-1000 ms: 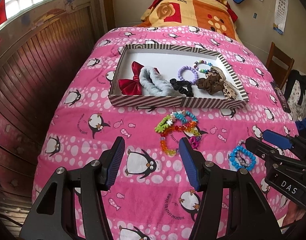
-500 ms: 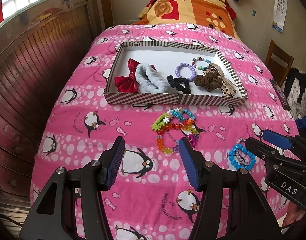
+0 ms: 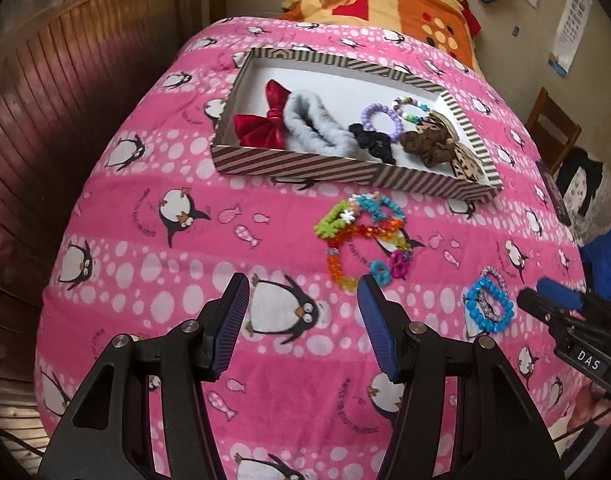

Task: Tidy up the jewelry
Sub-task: 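Move both open tools down over the remaining bracelets beside the tray, then grasp the green-orange beaded bracelet with the left tool while the right tool grasps the blue bead bracelet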

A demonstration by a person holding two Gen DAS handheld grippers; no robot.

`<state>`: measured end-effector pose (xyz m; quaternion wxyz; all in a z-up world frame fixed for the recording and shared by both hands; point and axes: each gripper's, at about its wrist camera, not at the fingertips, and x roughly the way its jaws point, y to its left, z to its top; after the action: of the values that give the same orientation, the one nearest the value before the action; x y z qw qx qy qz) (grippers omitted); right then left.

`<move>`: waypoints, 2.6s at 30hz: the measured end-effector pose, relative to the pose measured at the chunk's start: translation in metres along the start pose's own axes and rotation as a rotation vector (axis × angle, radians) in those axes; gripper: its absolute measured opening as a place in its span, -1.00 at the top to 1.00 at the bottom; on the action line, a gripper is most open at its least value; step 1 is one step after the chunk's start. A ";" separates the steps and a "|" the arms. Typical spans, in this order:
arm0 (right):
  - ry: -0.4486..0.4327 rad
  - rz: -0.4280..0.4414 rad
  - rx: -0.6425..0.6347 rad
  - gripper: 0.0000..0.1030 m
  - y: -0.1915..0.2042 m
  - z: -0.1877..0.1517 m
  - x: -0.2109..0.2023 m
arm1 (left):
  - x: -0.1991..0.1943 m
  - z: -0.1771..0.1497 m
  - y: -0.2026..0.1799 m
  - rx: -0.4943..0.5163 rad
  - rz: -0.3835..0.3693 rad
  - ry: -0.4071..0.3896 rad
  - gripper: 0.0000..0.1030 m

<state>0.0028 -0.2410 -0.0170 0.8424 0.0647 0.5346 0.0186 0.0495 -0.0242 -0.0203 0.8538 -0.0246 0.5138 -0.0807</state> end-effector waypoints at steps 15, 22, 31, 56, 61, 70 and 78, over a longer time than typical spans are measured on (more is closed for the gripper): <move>0.063 0.030 0.013 0.04 -0.030 -0.013 0.014 | 0.033 0.030 0.010 -0.082 -0.041 0.072 -0.09; 0.068 0.026 0.013 0.04 -0.038 -0.007 0.023 | 0.046 0.041 0.003 -0.067 -0.037 0.097 -0.09; 0.081 0.058 -0.142 0.26 -0.013 0.000 0.035 | 0.056 0.045 0.005 -0.079 -0.036 0.120 -0.09; 0.068 0.111 -0.148 0.74 -0.023 0.000 0.037 | 0.100 0.070 -0.028 0.070 -0.075 0.182 0.72; 0.047 0.101 -0.166 0.74 -0.020 0.002 0.029 | 0.086 0.071 -0.030 0.079 -0.101 0.151 0.74; 0.033 0.066 -0.224 0.69 -0.011 0.004 0.026 | 0.074 0.072 -0.028 0.081 -0.104 0.130 0.77; 0.070 0.078 -0.270 0.54 -0.006 0.000 0.039 | 0.076 0.070 -0.029 0.081 -0.099 0.137 0.77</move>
<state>0.0191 -0.2431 -0.0533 0.8229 -0.0291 0.5534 0.1254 0.1431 -0.0680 -0.0497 0.8118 -0.0097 0.5656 -0.1448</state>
